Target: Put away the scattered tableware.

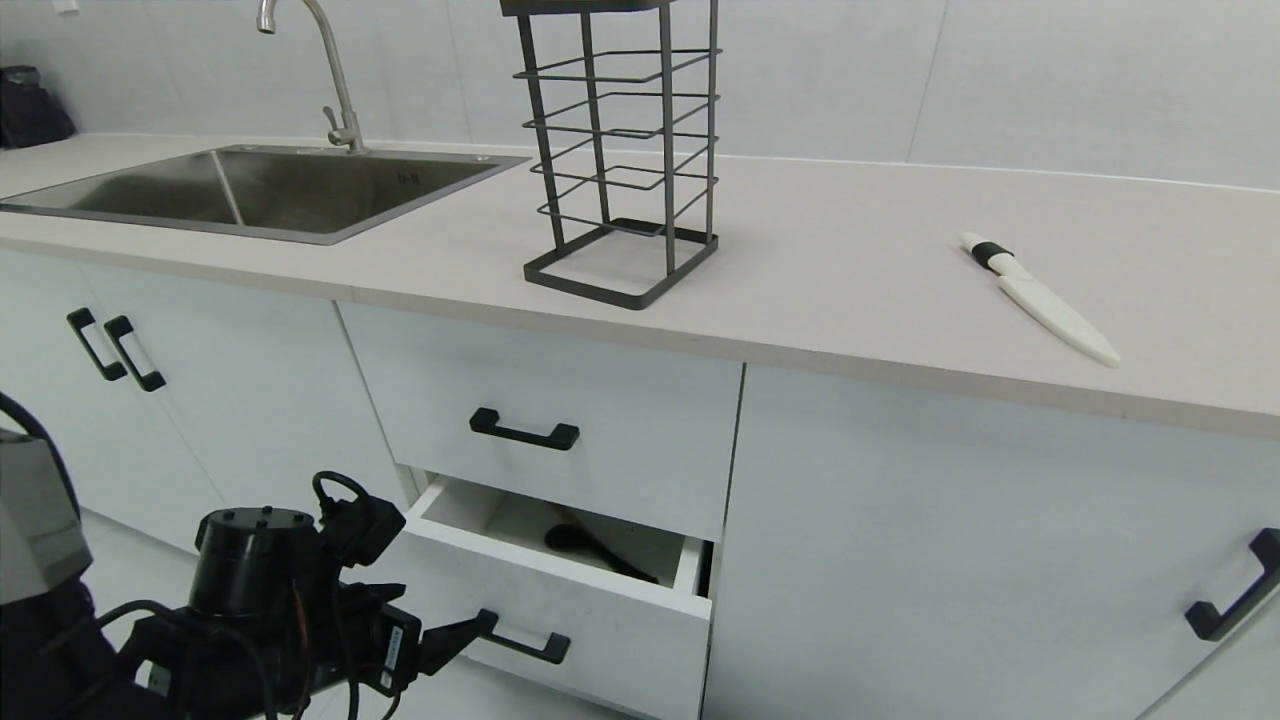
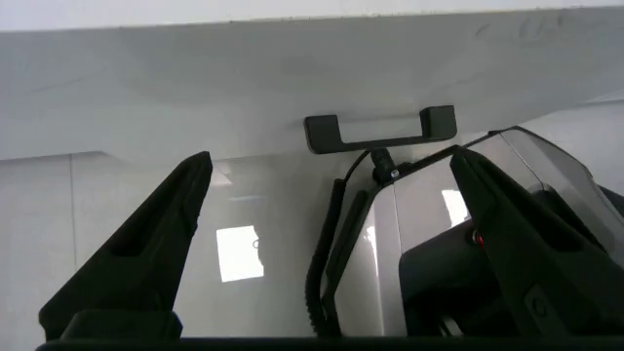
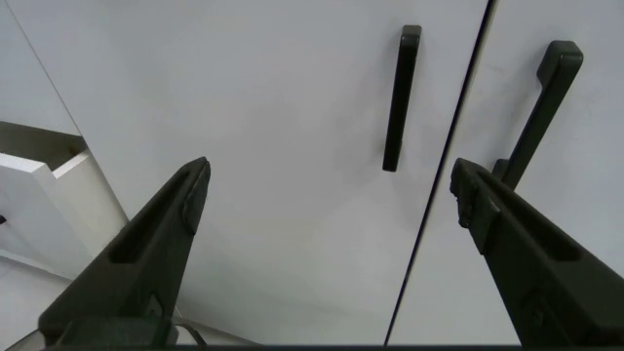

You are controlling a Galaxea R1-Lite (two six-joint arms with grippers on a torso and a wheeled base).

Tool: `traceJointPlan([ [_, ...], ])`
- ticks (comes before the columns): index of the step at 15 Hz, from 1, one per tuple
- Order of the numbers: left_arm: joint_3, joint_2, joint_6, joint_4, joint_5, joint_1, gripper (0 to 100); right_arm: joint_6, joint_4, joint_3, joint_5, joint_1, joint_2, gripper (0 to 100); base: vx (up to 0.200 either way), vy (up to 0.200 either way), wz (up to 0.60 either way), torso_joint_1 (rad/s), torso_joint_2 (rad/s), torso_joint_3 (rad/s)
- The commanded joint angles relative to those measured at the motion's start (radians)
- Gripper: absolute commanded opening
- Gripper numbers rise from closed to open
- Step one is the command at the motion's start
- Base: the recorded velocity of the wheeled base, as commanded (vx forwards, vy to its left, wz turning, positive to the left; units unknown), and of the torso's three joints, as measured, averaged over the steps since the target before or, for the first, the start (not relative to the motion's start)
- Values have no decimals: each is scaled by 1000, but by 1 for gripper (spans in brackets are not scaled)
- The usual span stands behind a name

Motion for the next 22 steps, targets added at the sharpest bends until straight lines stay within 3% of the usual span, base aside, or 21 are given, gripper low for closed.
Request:
traceJointPlan([
  [1,-33,7,-2,0,0,1,100,0,1,0,1,0,1,100,0,0,0,0,0,0],
  [13,-212,99,-5,-16,0,7,100,0,1,0,1,0,1,100,0,0,0,0,0,0],
  [22,-278,147,-22,-36,0,9,100,0,1,0,1,0,1,100,0,0,0,0,0,0],
])
